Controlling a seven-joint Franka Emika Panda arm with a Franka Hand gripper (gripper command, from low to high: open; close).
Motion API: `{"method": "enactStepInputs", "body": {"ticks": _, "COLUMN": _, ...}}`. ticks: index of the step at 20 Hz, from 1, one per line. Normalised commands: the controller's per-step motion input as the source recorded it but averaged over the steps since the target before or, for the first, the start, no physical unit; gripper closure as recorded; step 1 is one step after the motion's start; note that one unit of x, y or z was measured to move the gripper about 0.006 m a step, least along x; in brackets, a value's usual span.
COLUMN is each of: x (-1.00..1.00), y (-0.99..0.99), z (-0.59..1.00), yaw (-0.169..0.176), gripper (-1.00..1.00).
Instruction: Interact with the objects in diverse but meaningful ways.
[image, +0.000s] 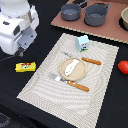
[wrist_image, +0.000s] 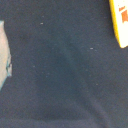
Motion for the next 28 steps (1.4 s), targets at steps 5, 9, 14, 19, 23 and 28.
{"method": "enactStepInputs", "body": {"ticks": 5, "x": 0.20, "y": -0.16, "z": 0.00, "yaw": 0.005, "gripper": -1.00}}
{"method": "enactStepInputs", "body": {"ticks": 9, "x": 0.13, "y": -0.14, "z": -0.06, "yaw": 0.101, "gripper": -1.00}}
{"method": "enactStepInputs", "body": {"ticks": 14, "x": 0.03, "y": -0.15, "z": -0.05, "yaw": 0.126, "gripper": -1.00}}
{"method": "enactStepInputs", "body": {"ticks": 19, "x": 0.00, "y": -0.25, "z": -0.06, "yaw": 0.157, "gripper": -1.00}}
{"method": "enactStepInputs", "body": {"ticks": 23, "x": 0.13, "y": -0.32, "z": -0.02, "yaw": 0.000, "gripper": -1.00}}
{"method": "enactStepInputs", "body": {"ticks": 28, "x": 0.12, "y": -0.28, "z": -0.15, "yaw": 0.000, "gripper": -1.00}}
